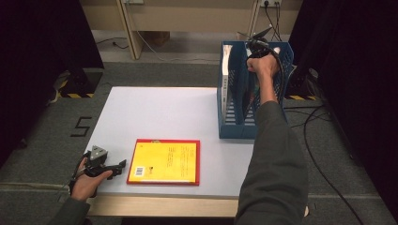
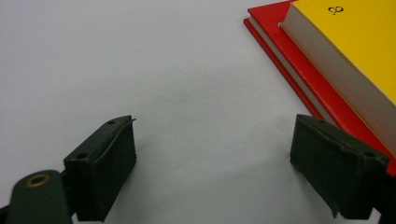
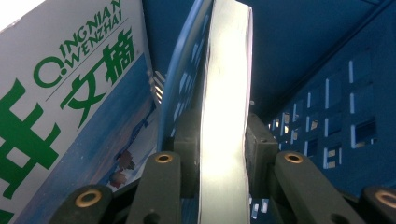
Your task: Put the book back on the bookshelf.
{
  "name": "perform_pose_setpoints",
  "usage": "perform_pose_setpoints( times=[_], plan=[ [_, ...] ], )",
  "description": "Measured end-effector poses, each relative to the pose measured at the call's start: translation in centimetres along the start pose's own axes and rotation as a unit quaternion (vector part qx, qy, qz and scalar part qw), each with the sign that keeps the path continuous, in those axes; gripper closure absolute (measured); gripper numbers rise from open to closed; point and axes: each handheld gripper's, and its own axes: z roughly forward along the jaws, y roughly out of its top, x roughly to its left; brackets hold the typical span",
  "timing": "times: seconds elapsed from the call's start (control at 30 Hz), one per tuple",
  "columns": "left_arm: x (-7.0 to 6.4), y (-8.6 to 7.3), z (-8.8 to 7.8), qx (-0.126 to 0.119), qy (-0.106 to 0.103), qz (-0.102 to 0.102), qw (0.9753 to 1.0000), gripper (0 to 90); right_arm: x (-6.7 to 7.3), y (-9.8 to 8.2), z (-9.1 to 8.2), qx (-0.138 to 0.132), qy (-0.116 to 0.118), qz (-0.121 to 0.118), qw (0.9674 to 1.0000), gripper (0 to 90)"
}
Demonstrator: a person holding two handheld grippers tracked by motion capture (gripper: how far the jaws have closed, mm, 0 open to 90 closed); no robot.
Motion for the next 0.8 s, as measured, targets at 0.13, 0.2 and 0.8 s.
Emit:
perform_pose_setpoints(
  times=[0.13, 0.2, 0.8],
  plan=[
    [0.0, 0.0, 0.0, -0.001, 0.0, 0.0, 1.0, 13.5, -0.2, -0.2, -0.4, -0.015, 0.006, 0.006, 0.9998, 68.5],
    [-0.1, 0.0, 0.0, -0.001, 0.0, 0.0, 1.0, 13.7, -0.2, -0.3, -0.8, -0.015, 0.013, 0.006, 0.9998, 67.5],
    [-0.1, -0.1, 0.0, -0.002, 0.0, 0.0, 1.0, 13.7, -1.2, -2.2, -3.1, -0.04, 0.058, 0.022, 0.9972, 53.4]
  ],
)
